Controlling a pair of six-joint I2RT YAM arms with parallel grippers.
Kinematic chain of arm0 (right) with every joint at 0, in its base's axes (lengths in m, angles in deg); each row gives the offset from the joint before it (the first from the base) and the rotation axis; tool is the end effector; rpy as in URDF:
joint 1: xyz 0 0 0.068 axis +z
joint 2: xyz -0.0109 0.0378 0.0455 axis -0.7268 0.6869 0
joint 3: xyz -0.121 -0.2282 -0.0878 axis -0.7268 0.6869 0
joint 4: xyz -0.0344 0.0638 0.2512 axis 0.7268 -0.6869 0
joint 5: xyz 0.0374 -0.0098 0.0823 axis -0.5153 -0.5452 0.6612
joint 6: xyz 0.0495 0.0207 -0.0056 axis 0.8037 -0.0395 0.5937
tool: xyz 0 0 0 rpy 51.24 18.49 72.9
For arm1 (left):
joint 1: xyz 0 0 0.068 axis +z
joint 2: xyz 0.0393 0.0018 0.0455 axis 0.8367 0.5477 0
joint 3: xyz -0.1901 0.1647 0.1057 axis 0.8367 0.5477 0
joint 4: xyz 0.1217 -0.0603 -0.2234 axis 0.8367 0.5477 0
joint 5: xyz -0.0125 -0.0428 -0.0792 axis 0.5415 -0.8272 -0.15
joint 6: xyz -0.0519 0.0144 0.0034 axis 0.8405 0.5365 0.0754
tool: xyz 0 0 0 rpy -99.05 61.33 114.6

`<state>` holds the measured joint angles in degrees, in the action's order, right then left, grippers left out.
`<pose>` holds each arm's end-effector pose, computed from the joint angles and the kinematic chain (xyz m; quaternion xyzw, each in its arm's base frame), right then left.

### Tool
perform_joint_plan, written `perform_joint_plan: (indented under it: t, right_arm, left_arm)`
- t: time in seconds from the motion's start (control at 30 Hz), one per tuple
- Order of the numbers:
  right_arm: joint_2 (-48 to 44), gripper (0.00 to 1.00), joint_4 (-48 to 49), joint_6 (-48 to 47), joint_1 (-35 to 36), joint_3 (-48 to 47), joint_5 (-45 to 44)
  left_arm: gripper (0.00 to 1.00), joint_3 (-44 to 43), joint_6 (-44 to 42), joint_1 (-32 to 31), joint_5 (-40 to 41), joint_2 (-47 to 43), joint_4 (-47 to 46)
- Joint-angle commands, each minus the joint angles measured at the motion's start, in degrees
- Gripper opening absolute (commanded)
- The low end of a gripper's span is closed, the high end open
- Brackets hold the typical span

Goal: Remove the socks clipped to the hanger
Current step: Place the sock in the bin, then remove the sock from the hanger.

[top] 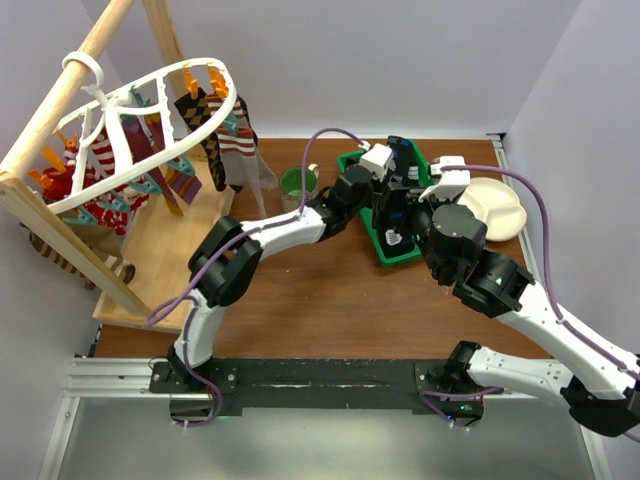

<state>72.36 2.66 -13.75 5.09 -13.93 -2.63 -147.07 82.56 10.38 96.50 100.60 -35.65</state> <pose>0.1341 0.1327 0.4237 0.0160 0.7398 0.1446 0.6569 0.3602 -0.3688 0.2319 0.1799 0.7792 -0.2256 0.5564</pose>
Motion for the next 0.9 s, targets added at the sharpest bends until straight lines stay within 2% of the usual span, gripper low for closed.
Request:
perform_joint_plan:
  t: [0.0, 0.2, 0.33, 0.6, 0.73, 0.87]
  right_arm:
    - [1.39, 0.98, 4.93, 0.94, -0.02, -2.29, 4.18]
    - [5.16, 0.99, 10.20, 2.52, -0.37, -1.94, 12.97]
    - [7.89, 0.98, 14.51, 2.26, -0.90, -2.29, 21.30]
    - [19.04, 0.93, 22.07, 0.94, -1.25, -7.56, 33.53]
    - [24.57, 0.91, 27.25, -0.81, -1.25, -9.67, 40.13]
    - [30.38, 0.88, 32.35, -1.25, -1.25, -11.60, 47.60]
  left_arm:
    - [0.96, 9.64, -0.33, -3.85, 0.90, -9.93, -7.43]
    - [0.94, 33.87, 7.31, -5.09, 3.18, -24.25, -9.81]
    - [0.92, 44.88, 11.10, -6.93, 5.91, -33.83, -8.24]
    - [0.87, 65.00, 28.93, -9.40, 11.71, -53.95, 1.68]
    - [0.86, 69.07, 35.17, -9.40, 16.71, -65.72, 11.00]
    - [0.86, 68.82, 42.89, -9.40, 21.63, -69.97, 24.15]
